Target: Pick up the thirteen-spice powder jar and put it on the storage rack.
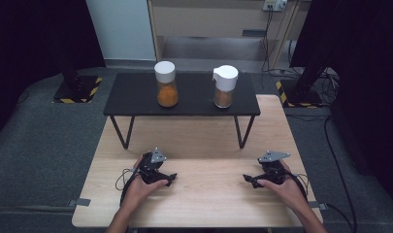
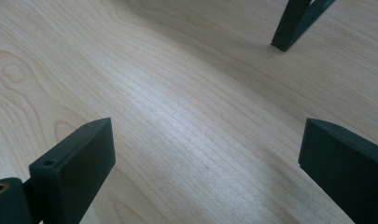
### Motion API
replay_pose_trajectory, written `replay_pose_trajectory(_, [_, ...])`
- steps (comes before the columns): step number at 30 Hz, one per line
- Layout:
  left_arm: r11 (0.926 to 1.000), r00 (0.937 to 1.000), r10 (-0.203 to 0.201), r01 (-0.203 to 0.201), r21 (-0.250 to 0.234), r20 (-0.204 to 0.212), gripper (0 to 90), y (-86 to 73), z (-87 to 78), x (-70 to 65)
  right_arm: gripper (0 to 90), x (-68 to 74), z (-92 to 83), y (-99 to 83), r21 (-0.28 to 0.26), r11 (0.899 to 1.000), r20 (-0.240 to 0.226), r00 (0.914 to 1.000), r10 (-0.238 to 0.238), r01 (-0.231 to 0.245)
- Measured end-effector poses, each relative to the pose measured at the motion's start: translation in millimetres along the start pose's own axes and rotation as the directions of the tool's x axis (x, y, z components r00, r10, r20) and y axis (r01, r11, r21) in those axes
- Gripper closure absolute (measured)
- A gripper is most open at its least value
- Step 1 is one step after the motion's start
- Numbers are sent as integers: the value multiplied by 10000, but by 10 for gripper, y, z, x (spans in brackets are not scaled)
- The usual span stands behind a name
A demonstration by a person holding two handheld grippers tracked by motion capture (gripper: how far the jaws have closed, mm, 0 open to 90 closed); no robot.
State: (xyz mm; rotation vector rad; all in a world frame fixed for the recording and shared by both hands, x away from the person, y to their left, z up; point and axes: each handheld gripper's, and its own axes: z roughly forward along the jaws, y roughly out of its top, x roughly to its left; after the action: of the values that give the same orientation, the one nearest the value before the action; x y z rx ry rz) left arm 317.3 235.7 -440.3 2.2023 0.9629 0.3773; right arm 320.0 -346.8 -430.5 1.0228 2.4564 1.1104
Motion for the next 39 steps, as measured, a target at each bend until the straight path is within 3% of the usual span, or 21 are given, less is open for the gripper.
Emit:
replay_pose_trajectory(12, [10000,10000,0,0,0,1,0,0,0,0,40,-21,43,-83,73,9996,177,9995,271,-272])
replay_pose_trajectory(21, [10000,10000,3,-3,1,1,0,0,0,0,26,30,96,-92,308,9995,379,9993,-65,53])
replay_pose_trajectory(39, [10000,10000,-3,3,-2,12,0,-1,0,2,24,43,99,-92,312,9995,422,9991,-57,44])
